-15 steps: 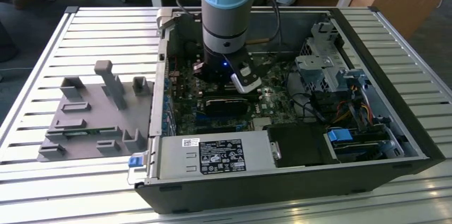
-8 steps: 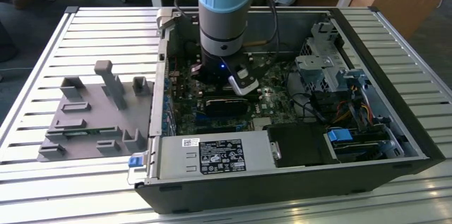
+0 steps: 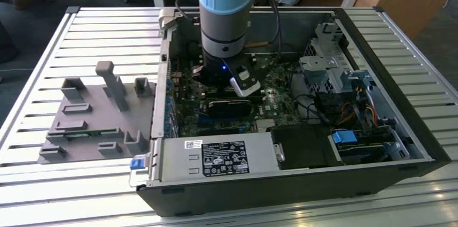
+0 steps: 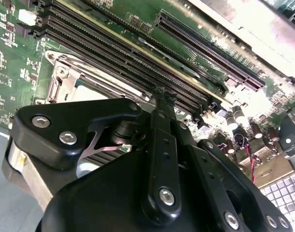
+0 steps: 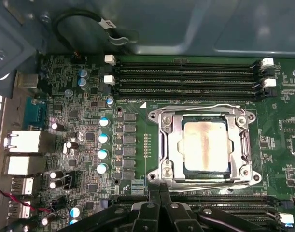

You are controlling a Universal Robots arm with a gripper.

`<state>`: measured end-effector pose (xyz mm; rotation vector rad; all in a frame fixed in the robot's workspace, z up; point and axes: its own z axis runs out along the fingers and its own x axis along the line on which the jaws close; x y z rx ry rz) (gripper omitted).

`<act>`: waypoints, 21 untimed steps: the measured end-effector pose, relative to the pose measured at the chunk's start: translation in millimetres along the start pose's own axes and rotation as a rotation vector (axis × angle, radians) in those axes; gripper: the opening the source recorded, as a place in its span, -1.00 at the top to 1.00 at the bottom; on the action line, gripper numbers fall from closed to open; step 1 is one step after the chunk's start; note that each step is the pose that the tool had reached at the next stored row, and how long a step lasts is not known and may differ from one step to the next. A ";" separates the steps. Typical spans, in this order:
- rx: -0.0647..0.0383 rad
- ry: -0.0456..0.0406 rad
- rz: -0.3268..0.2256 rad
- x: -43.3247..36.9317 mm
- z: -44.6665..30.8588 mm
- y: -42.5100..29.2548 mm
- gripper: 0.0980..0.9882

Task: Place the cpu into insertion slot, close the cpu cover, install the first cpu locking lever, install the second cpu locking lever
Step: 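Install the second cpu locking lever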

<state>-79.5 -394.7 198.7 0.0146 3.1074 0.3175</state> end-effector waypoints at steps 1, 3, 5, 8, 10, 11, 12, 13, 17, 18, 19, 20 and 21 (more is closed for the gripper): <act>-0.001 0.0001 0.000 0.1 0.1 0.1 0.96; -0.004 -0.0001 0.000 0.2 0.7 0.6 0.96; -0.007 0.0000 0.000 0.3 1.0 0.8 0.96; -0.011 -0.0002 0.000 0.2 1.9 1.5 0.96; -0.012 0.0000 0.000 0.4 2.3 2.2 0.96; -0.013 0.0000 0.000 0.4 2.6 2.7 0.96; -0.013 0.0000 0.000 0.4 2.9 3.2 0.96; -0.013 0.0000 0.000 0.5 3.1 3.8 0.96; -0.015 0.0002 0.000 0.9 4.3 5.8 0.96; -0.015 0.0002 0.000 1.1 4.6 6.4 0.96; -0.015 0.0002 -0.001 1.3 4.9 7.0 0.96; -0.015 0.0002 -0.001 1.5 5.4 7.9 0.96; -0.016 0.0002 -0.001 1.8 5.8 8.7 0.96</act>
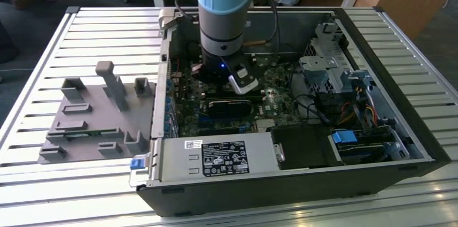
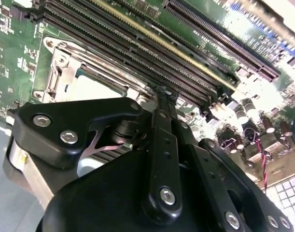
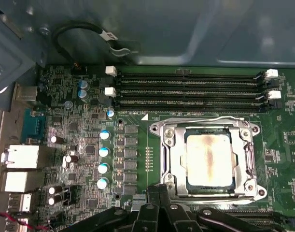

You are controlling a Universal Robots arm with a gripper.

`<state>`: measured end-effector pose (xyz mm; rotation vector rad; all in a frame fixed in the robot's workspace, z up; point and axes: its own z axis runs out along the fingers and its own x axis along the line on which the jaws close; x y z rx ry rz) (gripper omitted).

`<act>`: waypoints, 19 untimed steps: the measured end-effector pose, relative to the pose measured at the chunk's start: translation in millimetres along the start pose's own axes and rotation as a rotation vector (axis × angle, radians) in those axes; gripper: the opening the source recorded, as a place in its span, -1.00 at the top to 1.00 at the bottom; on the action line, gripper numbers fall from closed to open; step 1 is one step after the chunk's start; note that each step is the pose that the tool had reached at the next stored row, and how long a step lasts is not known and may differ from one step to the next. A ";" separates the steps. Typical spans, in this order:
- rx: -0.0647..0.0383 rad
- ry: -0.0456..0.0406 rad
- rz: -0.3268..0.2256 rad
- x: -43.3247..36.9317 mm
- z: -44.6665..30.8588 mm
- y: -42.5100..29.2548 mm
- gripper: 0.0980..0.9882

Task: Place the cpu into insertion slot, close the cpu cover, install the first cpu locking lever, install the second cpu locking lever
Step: 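Install the second cpu locking lever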

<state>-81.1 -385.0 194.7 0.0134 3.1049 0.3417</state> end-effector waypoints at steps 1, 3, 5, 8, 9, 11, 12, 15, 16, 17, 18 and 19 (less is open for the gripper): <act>0.000 0.0000 0.000 0.3 0.4 0.7 0.96; -0.001 0.0000 0.000 0.9 1.3 2.2 0.96; -0.002 0.0000 0.000 1.7 2.0 2.9 0.96; -0.002 0.0000 -0.001 2.4 2.5 2.8 0.96; -0.002 0.0001 -0.001 2.5 2.5 2.8 0.96; -0.002 0.0002 -0.001 2.6 2.4 2.8 0.96; -0.002 0.0002 -0.001 2.6 1.9 2.9 0.96; -0.002 0.0001 -0.001 2.5 -4.7 4.4 0.96; -0.002 0.0000 -0.001 2.4 -7.5 5.0 0.96; -0.002 0.0002 -0.001 2.4 -9.8 5.5 0.96; -0.002 0.0002 -0.001 2.4 -11.8 6.0 0.96; -0.002 0.0002 -0.001 2.4 -13.8 6.4 0.96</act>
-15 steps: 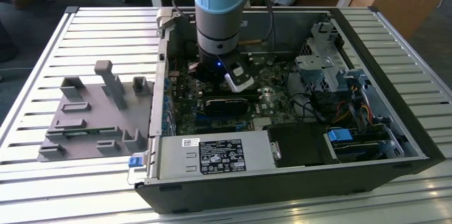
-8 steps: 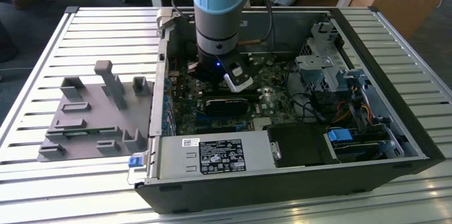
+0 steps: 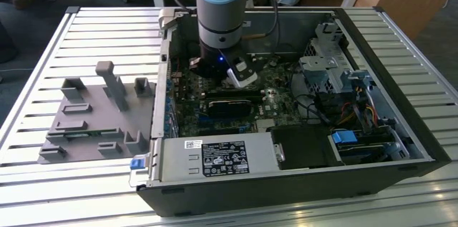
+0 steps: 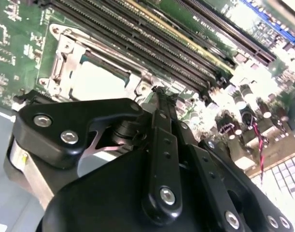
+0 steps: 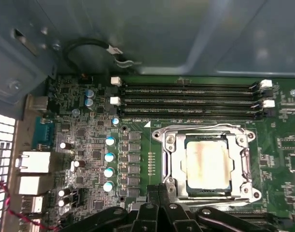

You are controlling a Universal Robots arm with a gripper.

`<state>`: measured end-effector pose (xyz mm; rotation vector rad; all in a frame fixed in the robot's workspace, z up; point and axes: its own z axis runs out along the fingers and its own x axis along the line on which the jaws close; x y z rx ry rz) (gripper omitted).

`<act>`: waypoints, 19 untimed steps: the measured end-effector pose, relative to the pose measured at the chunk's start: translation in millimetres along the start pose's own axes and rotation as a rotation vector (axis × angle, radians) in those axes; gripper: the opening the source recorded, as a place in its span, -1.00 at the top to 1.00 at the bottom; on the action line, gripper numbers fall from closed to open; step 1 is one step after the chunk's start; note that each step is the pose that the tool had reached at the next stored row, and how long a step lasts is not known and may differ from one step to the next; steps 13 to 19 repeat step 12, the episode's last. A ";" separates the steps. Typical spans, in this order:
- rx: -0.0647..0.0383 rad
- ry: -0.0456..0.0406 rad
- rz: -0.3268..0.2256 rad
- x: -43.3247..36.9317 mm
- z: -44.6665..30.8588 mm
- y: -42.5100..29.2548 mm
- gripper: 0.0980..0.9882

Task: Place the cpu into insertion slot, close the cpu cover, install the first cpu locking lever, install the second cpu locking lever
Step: 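Install the second cpu locking lever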

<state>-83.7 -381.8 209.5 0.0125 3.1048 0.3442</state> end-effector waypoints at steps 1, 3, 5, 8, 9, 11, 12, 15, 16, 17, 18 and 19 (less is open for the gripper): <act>0.000 -0.0002 0.000 -0.1 -1.6 0.4 0.96; 0.000 -0.0001 0.000 -0.1 -4.8 1.1 0.96; 0.000 -0.0001 0.000 -0.1 -7.1 1.6 0.96; 0.000 -0.0001 0.000 -0.2 -10.8 2.4 0.96; 0.000 -0.0001 0.000 -0.2 -11.5 2.6 0.96; 0.000 -0.0002 0.000 -0.2 -11.5 2.7 0.96; 0.000 -0.0002 0.000 -0.2 -11.5 2.7 0.96; 0.000 -0.0002 0.000 -0.2 -11.5 2.7 0.96; 0.000 -0.0002 0.000 -0.2 -11.5 2.7 0.96; 0.000 -0.0002 0.000 -0.2 -11.5 2.7 0.96; 0.000 -0.0002 0.000 -0.2 -11.5 2.7 0.96; 0.000 -0.0002 0.000 -0.2 -11.5 2.7 0.96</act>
